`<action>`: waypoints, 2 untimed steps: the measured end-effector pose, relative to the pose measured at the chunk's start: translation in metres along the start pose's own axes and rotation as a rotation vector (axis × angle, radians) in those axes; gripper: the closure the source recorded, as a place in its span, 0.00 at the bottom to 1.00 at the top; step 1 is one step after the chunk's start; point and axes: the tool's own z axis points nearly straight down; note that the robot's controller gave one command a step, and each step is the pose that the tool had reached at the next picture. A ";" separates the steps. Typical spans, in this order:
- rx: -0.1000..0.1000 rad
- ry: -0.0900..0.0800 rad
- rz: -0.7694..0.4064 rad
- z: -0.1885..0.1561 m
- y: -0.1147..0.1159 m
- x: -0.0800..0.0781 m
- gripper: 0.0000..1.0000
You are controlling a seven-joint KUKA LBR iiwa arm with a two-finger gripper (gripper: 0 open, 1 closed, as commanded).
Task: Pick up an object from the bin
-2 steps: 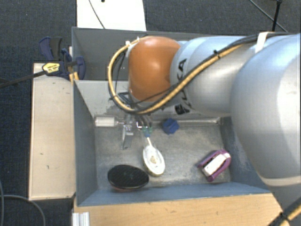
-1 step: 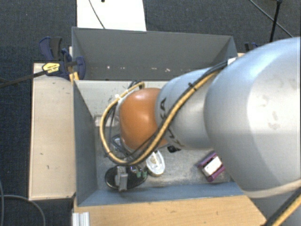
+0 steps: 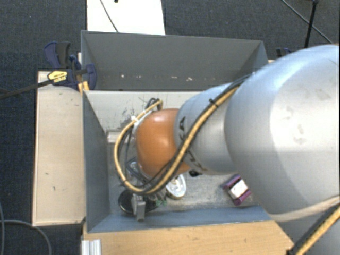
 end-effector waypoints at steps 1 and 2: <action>0.001 0.004 0.148 -0.001 -0.005 0.001 0.00; -0.007 -0.016 0.153 -0.006 -0.003 -0.004 1.00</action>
Offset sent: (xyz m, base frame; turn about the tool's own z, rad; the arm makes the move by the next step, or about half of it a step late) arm -0.0024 -0.0064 -0.0018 0.1491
